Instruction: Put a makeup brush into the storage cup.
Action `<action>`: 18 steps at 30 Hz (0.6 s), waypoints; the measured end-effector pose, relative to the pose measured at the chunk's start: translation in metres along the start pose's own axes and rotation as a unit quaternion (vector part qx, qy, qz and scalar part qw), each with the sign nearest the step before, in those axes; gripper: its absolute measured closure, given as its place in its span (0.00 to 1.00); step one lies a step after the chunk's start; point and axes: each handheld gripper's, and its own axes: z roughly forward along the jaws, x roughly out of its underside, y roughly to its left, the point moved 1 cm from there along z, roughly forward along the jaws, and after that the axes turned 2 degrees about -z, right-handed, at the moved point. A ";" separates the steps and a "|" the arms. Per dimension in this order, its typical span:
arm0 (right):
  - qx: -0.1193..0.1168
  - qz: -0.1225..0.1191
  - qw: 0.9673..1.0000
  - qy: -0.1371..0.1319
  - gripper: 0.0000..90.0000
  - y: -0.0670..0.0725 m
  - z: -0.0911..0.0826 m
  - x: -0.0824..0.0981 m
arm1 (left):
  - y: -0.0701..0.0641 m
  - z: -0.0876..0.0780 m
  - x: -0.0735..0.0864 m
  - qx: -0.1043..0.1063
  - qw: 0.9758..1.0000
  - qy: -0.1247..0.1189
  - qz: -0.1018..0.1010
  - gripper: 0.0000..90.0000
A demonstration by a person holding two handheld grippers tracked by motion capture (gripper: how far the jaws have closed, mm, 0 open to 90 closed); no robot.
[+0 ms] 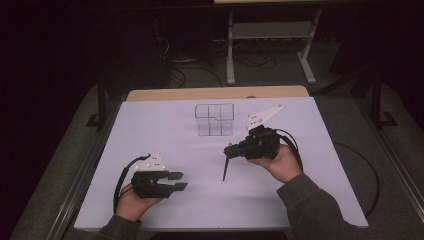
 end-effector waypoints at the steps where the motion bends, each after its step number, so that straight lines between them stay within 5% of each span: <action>1: 0.000 0.000 1.000 0.000 0.92 0.000 0.000 0.000 | 0.001 -0.001 0.001 -0.002 1.000 0.002 -0.001 0.65; 18: 0.012 0.005 1.000 0.008 0.92 -0.015 -0.004 -0.012 | 0.018 -0.013 0.014 -0.037 0.999 -0.005 -0.018 0.54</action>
